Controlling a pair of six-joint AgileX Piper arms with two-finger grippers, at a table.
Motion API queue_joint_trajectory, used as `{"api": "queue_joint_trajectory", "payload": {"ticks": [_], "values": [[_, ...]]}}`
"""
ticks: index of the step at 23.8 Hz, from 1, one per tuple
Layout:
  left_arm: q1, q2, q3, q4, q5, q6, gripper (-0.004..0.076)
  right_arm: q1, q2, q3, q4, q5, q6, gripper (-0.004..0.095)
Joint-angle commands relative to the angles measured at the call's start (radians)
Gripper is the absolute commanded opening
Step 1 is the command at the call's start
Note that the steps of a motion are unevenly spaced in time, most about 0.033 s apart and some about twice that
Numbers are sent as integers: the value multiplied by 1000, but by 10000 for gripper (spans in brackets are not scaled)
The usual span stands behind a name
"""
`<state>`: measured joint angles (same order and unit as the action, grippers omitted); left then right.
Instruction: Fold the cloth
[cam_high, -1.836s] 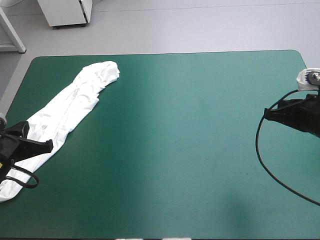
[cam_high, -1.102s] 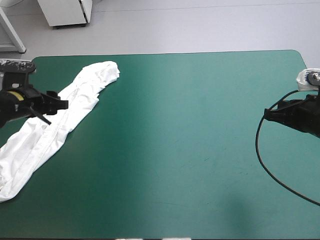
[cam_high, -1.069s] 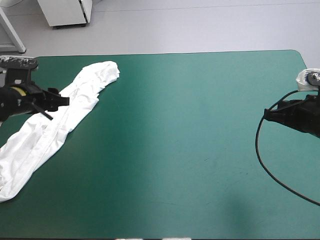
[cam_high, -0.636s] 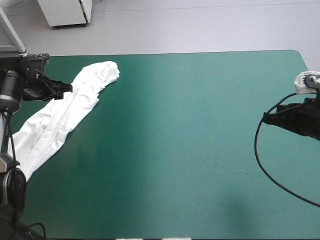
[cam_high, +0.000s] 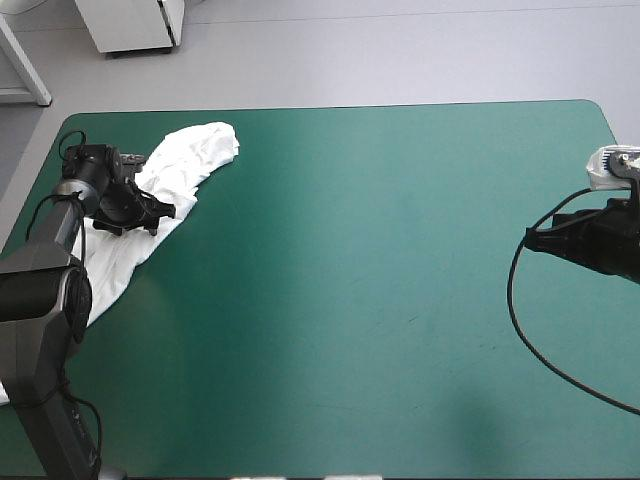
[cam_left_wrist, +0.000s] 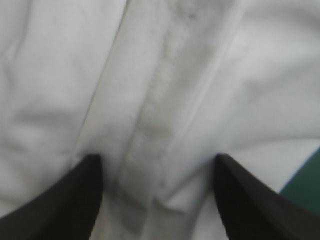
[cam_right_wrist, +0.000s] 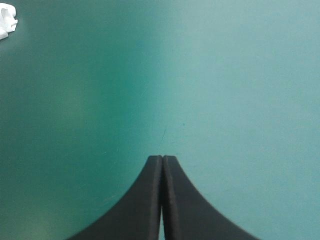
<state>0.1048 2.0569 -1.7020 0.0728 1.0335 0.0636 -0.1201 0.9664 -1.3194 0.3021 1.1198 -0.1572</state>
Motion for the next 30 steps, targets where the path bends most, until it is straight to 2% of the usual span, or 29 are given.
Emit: {"api": "queue_joint_trajectory", "payload": {"ticks": [1, 2, 4, 5, 10, 12, 14, 19, 30], "values": [[-2, -19, -30, 16, -29, -4, 450, -5, -8, -32, 17, -28, -11, -17], [-2, -14, -31, 16, -29, -4, 410, -5, -8, -32, 17, -26, -11, -17], [-2, -8, -31, 4, -29, 22, 80, -5, -8, -32, 12, -26, -11, -17], [-2, -8, -31, -7, -29, 52, -22, -5, -8, -32, 12, -26, -11, -17], [-12, -10, -31, -144, -6, 113, -22, -5, -5, -32, 12, -26, -11, -17], [-57, -33, -31, -202, -9, 194, -22, -5, -5, -32, 12, -28, -11, -17], [-130, -60, -35, -218, -30, 215, -22, -5, -5, -32, 12, -30, -11, -17], [-311, -72, -45, -214, -3, 238, -22, -5, -5, -32, 9, -29, -11, -17], [-828, -84, -47, -183, 13, 259, -22, -5, -11, -32, 16, 5, -11, -17]]}}
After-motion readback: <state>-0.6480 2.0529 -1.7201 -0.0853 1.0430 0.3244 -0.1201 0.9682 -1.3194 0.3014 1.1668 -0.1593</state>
